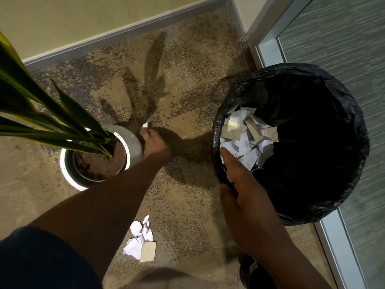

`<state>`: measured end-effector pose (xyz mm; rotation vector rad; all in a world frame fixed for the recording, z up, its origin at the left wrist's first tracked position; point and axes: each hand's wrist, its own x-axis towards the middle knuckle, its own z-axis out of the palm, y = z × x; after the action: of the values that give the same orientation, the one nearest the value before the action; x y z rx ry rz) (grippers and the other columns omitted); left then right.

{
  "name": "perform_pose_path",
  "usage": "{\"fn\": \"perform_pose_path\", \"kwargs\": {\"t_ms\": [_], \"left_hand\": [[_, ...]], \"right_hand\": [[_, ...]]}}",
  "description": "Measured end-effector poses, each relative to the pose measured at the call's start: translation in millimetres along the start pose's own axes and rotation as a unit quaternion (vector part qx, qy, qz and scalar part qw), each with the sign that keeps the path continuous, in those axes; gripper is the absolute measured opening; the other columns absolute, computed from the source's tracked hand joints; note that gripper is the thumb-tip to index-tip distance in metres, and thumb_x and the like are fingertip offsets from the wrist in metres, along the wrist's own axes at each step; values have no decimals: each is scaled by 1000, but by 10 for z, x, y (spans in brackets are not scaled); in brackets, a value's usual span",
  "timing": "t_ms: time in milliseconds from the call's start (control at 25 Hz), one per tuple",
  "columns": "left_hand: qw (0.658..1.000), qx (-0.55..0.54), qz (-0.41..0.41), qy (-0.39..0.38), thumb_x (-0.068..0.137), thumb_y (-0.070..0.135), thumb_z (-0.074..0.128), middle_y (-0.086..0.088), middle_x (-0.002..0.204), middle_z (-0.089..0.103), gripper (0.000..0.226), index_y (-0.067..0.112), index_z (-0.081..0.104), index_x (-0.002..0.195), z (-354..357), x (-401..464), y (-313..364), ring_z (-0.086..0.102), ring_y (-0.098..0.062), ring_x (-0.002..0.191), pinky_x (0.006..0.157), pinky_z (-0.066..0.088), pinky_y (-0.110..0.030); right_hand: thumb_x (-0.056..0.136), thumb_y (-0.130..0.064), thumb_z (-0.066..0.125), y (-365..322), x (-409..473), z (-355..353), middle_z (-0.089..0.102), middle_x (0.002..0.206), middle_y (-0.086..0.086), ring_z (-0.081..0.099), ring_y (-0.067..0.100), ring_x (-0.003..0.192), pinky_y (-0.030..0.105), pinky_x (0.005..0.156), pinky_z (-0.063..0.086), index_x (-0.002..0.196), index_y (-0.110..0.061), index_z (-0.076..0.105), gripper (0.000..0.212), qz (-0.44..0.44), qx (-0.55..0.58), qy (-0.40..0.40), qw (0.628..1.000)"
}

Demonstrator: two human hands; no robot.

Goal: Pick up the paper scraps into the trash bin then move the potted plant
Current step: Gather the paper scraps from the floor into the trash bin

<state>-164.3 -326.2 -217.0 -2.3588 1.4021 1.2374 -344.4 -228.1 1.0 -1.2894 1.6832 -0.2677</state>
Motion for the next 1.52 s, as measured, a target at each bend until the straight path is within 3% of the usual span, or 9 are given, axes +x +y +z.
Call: {"fn": "perform_pose_path", "kwargs": {"t_ms": [160,320,440,560,800,1000,1240,1360,1520], "left_hand": [[965,-242,59,84,91,36,55,-14,151,41,62,11,43,147,-68,-611,142,60,-27,121,103,51,-40],[858,-478,106,155,98,11,60,2,89,70,17,6,67,113,-518,-1364,371,63,5,73,68,50,-14],[810,-549,168,116,95,-3,62,-2,83,68,14,6,69,104,-786,-1824,523,65,-9,78,74,54,-22],[779,-598,187,18,92,-6,65,-7,81,69,23,8,66,111,-824,-2061,630,63,-23,78,75,56,-36],[836,-519,168,-66,93,7,68,-11,96,78,23,3,71,116,-509,-2170,942,75,-21,90,81,61,-39],[899,-394,139,-130,94,11,66,1,122,70,41,13,62,135,-368,-2163,1128,67,-7,107,92,58,-30],[879,-426,135,-167,96,-3,60,1,141,60,49,10,53,143,-405,-2263,976,60,-2,120,99,50,-19],[859,-470,154,-132,95,-12,56,-2,125,69,41,8,62,130,-480,-2271,686,70,-2,102,91,55,-21],[850,-510,130,-27,96,-11,53,-9,97,74,30,14,69,99,-495,-2111,-103,72,-17,90,81,59,-28]], "right_hand": [[102,-7,47,-47,-24,20,25,157,-27,17,-15,144,11,116,18,157,-35,24,66,8,37,19,999],[102,-9,50,-165,-63,29,28,136,-45,22,-33,127,-1,106,23,148,-42,30,60,-1,74,68,995],[99,-17,58,-244,-108,15,54,133,-29,49,-17,123,9,99,42,146,-33,44,51,27,216,106,970],[93,-17,64,-325,-158,-44,72,117,0,71,9,106,18,81,56,133,-24,58,41,65,436,123,889],[92,-3,66,-188,-239,-173,78,91,-1,75,12,83,24,72,59,102,-26,69,25,161,422,258,854],[91,2,65,-52,-268,-263,76,106,3,75,18,98,34,87,61,127,-15,62,40,205,469,254,821],[96,-3,61,-51,-290,-127,63,137,0,62,15,124,39,106,51,143,-15,52,49,193,468,253,824],[97,0,58,-162,-344,-19,72,114,-18,67,0,109,21,92,54,122,-29,62,38,151,446,259,843],[94,1,61,-207,-503,380,76,106,-4,72,8,101,26,88,57,110,-19,69,27,99,408,198,886]]}}
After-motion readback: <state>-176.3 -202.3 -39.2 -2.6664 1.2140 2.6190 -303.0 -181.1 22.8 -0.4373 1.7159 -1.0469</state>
